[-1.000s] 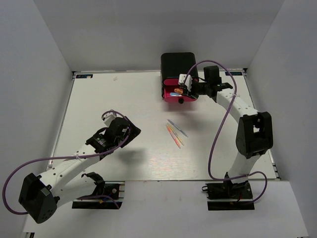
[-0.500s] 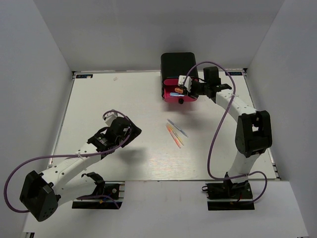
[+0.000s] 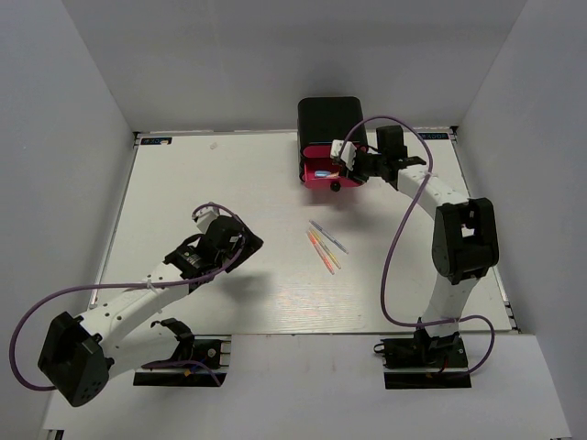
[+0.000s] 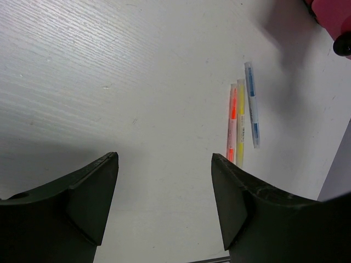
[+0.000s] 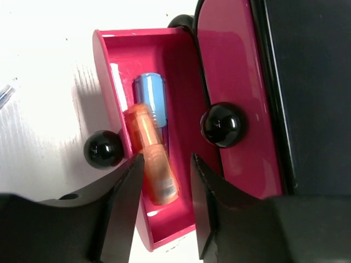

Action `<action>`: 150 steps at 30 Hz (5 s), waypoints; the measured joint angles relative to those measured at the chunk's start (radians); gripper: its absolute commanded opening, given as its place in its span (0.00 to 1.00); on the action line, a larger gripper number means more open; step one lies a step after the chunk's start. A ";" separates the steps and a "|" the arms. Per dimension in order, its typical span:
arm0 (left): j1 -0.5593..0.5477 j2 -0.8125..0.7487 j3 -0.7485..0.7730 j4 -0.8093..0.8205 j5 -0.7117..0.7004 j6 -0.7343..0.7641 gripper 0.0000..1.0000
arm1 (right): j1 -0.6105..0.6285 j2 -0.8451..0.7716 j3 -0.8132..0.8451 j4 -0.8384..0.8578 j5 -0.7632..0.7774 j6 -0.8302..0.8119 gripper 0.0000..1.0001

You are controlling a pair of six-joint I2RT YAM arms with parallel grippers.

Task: Sort the stationery into containers
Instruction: Place the stationery in the drawer, then close the drawer in the storage box, then open the drawer in the storage box.

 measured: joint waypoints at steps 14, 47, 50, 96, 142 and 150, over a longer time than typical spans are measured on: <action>0.000 0.021 0.000 0.024 0.010 0.008 0.78 | -0.024 -0.117 -0.107 0.053 -0.060 0.075 0.01; 0.000 0.025 0.000 0.030 0.017 0.010 0.78 | -0.011 0.013 -0.092 -0.043 0.072 -0.148 0.00; 0.000 0.027 0.000 0.030 0.017 0.010 0.78 | -0.007 0.020 -0.087 -0.021 0.080 -0.139 0.01; 0.000 0.257 0.068 0.335 0.093 0.064 0.68 | 0.010 -0.056 -0.188 -0.012 0.040 -0.096 0.16; 0.060 1.309 0.837 0.860 0.301 -0.148 0.56 | -0.180 -0.386 -0.521 0.113 0.050 0.530 0.28; 0.060 1.348 0.862 0.893 0.283 -0.151 0.56 | -0.189 -0.397 -0.530 0.110 0.033 0.527 0.30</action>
